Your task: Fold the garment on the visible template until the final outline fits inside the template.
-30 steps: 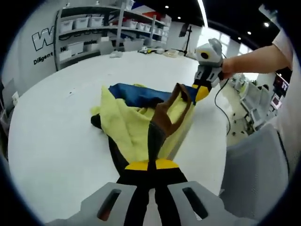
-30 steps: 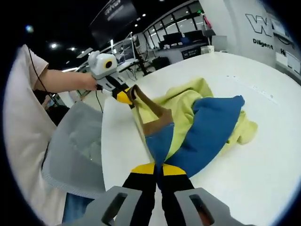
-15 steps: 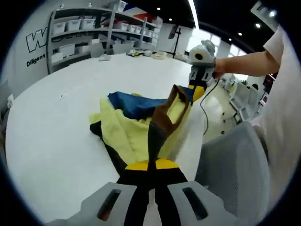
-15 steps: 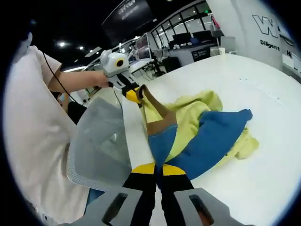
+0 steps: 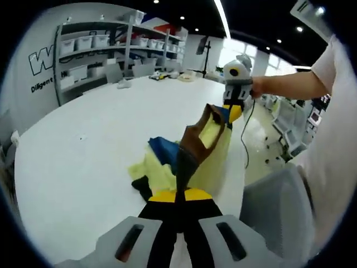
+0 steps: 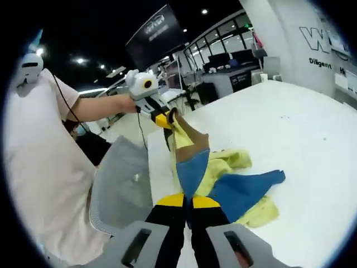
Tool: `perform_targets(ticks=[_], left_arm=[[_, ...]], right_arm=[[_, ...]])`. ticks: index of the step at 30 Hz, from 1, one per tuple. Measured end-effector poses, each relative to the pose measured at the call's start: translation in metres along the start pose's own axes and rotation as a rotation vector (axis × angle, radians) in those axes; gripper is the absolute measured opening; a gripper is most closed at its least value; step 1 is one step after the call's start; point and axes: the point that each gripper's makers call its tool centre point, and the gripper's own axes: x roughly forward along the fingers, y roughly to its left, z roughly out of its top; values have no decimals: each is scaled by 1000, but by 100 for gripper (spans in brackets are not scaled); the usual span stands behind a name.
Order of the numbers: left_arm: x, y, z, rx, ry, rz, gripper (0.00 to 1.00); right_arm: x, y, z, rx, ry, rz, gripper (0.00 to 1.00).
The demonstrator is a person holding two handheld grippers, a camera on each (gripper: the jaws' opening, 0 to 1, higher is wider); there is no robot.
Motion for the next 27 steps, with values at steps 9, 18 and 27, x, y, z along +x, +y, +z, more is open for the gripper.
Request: perform_targets(ticks=[9,18,27], left_arm=[[19,62,48,39,-15,73,0],[43,126,76,14,-32,149,0],[86,184,71,-45,-3,216,0]], right_arm=[[-7,-63,50,-65,-62,-95,0],[-2,-135,83,-78,-111,-205,0],[19,-214,91,-40,-103,-337,0]])
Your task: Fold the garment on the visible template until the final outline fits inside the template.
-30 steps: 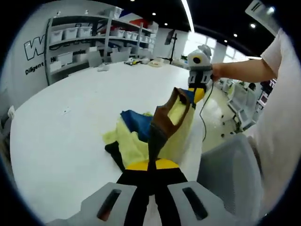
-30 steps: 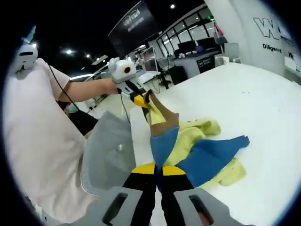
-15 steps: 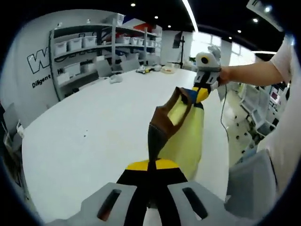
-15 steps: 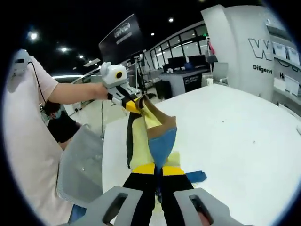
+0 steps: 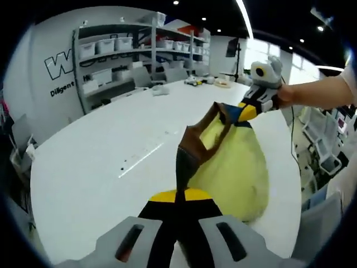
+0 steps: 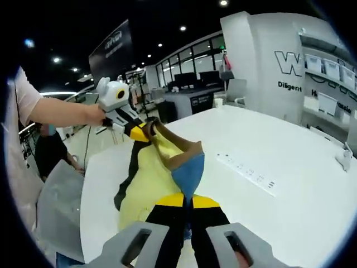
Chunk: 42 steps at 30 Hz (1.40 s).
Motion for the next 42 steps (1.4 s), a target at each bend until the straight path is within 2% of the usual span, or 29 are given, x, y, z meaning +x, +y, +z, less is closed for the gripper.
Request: perform_targets(ticks=[10,15,21,25,26,28,30,36,42], left_arm=[[62,32,-16,-70,75,72,0],[86,37,-25,-67,128,90,0],[98,44,-30,-116,155,107,1],[94,49,-30,-125,145,140,10],[91,51,-33,-118,151,153,11],[86,52,-35,-122,149,155,13],[78,50,-36,-153,131,159,14],[55,23,-48,-127,104,112,17],[20,-12,-79,-116,99,82,21]], right_arm=[[42,-57,-30,31,93,-121,0],[62,-71,-53,42,167,-154,0],[75,-81,-62,60,193,-176,0],[80,-87,-61,56,178,-204,0],[81,-88,-64,54,187,-213,2],[78,-89,-64,53,177,-229,14],[74,-87,-65,63,173,-229,13],[53,-62,-75,56,151,-187,15],[27,-28,-89,53,128,-138,17]])
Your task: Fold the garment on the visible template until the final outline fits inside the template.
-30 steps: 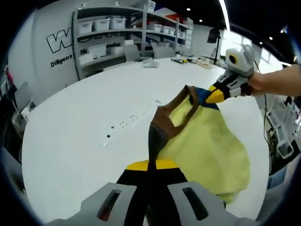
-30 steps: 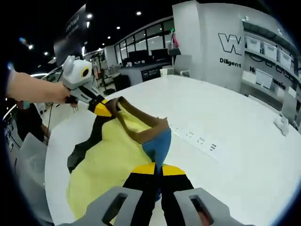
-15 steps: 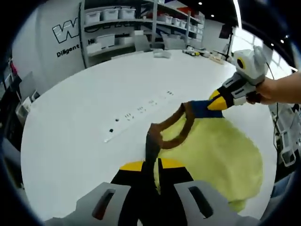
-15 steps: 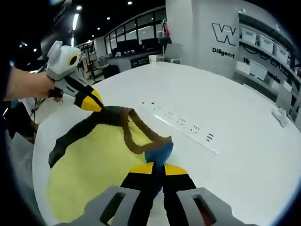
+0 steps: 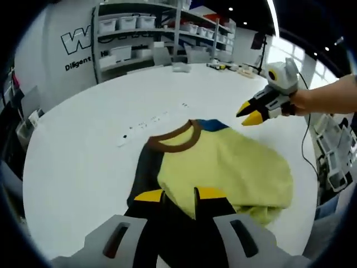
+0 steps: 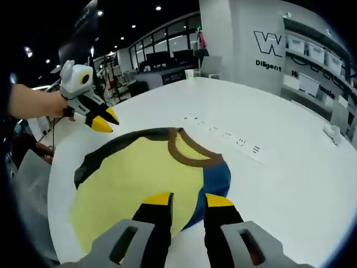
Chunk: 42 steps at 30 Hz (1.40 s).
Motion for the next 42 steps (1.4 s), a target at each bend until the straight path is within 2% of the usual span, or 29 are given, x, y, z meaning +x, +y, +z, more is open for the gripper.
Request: perform_targets(ticks=[6,11,14,17,19,21,23,27,31,33,36,37,38,40,42], left_arm=[[-26,-19,-37,17,22,3,24],[-47,-43,-79,-41,37,14,25],[-54,-57,-96,-51,37,23,25],[-58,-73,-103,-46,15,22,25],[-57,-84,-101,21,-9,17,25],[-55,-94,-103,34,1,16,26],[-49,-95,-106,70,20,27,27],[-40,-91,-116,90,71,48,25],[-36,-81,-127,61,107,71,19],[-37,-78,-132,56,129,80,16],[-36,-73,-144,24,160,87,11],[-37,-71,-147,20,168,93,9],[-37,-69,-143,5,130,95,7],[-40,-66,-146,2,153,99,1],[-41,-65,-147,-1,157,98,0]], right_arm=[[-27,36,-16,-8,-30,45,21],[-45,67,-34,-6,-48,70,25],[-52,83,-48,9,-50,82,27],[-56,95,-66,23,-37,88,28],[-56,101,-81,31,-11,87,29],[-56,101,-96,25,22,69,29],[-54,98,-106,53,34,56,28],[-48,89,-119,107,61,22,30],[-43,89,-125,117,73,12,27],[-41,90,-129,108,87,-2,23],[-41,92,-122,92,68,-15,14],[-41,90,-127,54,101,-22,7],[-43,95,-131,-7,136,-11,0],[-46,99,-126,30,105,-13,0],[-51,105,-119,28,77,-2,0]])
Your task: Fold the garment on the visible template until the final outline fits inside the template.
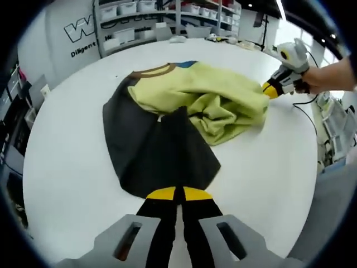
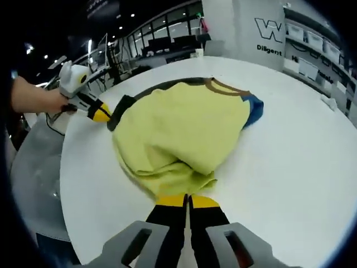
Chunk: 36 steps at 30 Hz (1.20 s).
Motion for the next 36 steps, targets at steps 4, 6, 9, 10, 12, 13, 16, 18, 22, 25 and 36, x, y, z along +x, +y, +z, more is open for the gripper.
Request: perform_targets(ticks=[4,6,9,10,12,13,16,18,22,25,36], left_arm=[[-9,12,5,-57,-29,21,0],[-15,20,7,-79,-49,39,0],[-23,32,8,-99,-66,66,0],[-25,36,8,-104,-71,78,0],[-30,44,6,-110,-74,101,0],[-32,48,4,-116,-73,110,0],[-36,54,-3,-141,-68,127,0],[-40,57,-8,-149,-69,147,0],[-47,66,-18,-167,-67,200,0],[-53,71,-23,-181,-70,233,1],[-76,119,-40,-268,-76,309,3]], right_arm=[[-12,17,9,-23,-30,43,0],[-18,30,14,-4,-48,84,0],[-24,50,19,-20,-62,143,0],[-26,60,20,-33,-65,160,0],[-30,81,21,-52,-68,220,0],[-31,87,21,-62,-70,228,0],[-31,109,17,-83,-65,270,0],[-30,120,14,-96,-56,282,0],[-31,147,8,-116,-39,352,0],[-34,156,5,-120,-33,375,0],[-50,164,-13,-153,-12,432,0]])
